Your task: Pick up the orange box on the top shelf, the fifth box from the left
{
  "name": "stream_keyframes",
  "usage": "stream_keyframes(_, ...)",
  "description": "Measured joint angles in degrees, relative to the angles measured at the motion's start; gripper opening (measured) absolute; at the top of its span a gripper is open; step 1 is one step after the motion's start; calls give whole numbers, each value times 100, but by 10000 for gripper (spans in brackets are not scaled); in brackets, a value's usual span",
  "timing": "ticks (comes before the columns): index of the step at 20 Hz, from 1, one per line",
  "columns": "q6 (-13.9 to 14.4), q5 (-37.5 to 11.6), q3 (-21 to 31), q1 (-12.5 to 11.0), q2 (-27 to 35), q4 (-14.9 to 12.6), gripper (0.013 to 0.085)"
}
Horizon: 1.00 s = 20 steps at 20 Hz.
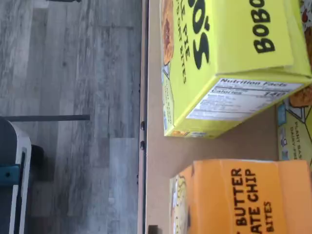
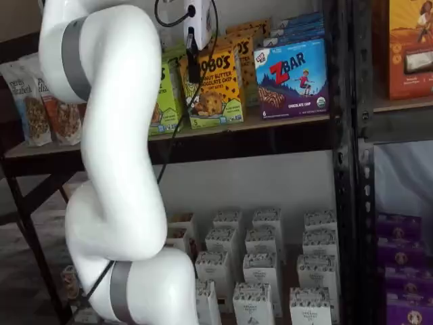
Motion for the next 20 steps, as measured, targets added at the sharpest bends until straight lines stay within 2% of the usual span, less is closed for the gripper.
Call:
stream_keyframes(6,10,-216,151,24,-113,-21,610)
stream_keyframes(9,18,-222,148,32,-114,-15,530)
stream_keyframes(10,22,-220,142,35,-110,-14,530)
stream_keyframes(11,25,-222,140,38,-107,-13,490)
stream_keyframes(12,29,-221,134,41,-103,-13,490)
stream_keyframes(13,34,-226,131,48,-98,-18,450)
stream_keyframes(14,37,-234,134,52,-98,-20,450)
stream_keyframes(16,47,-253,139,65,-97,-25,370)
stream_keyframes(20,76,-330,170,104,-106,-47,370)
